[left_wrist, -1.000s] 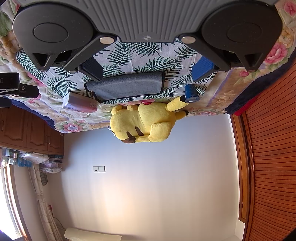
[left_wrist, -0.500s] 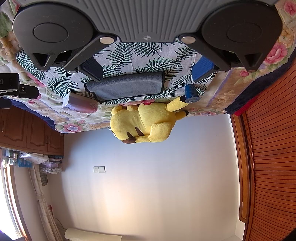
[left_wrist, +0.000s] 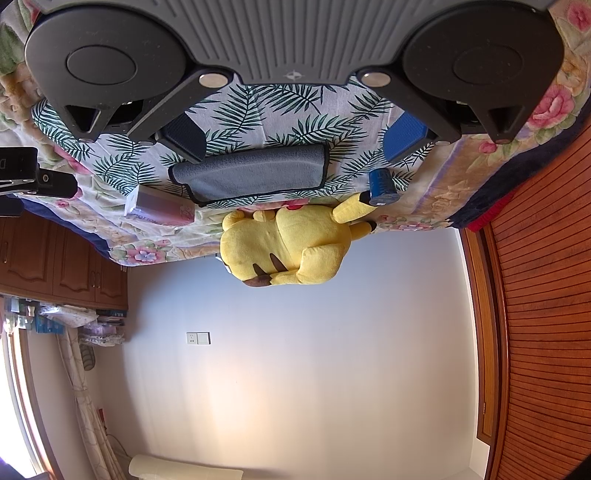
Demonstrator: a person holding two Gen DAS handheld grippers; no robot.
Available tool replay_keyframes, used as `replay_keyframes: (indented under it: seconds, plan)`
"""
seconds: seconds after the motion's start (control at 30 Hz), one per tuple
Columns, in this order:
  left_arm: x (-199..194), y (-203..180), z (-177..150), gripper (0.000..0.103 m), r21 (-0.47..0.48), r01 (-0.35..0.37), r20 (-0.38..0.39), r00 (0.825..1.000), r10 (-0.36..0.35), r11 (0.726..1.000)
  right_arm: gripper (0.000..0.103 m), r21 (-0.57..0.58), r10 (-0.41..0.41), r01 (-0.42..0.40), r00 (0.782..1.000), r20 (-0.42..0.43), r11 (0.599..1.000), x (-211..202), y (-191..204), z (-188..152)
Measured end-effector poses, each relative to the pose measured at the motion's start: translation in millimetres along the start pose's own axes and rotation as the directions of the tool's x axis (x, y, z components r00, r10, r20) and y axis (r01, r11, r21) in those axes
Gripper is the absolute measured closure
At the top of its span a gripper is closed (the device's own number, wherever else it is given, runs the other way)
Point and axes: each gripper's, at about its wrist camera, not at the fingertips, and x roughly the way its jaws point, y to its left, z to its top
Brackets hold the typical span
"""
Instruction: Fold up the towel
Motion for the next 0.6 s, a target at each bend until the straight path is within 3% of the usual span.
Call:
replay_keyframes:
  seconds: [0.6]
  plan:
    - [0.4, 0.1, -4.3, 0.016, 0.001, -0.001, -0.003, 1.000, 0.001, 1.000, 0.000, 0.000, 0.000, 0.000, 1.000, 0.000, 1.000, 0.1, 0.5, 0.1]
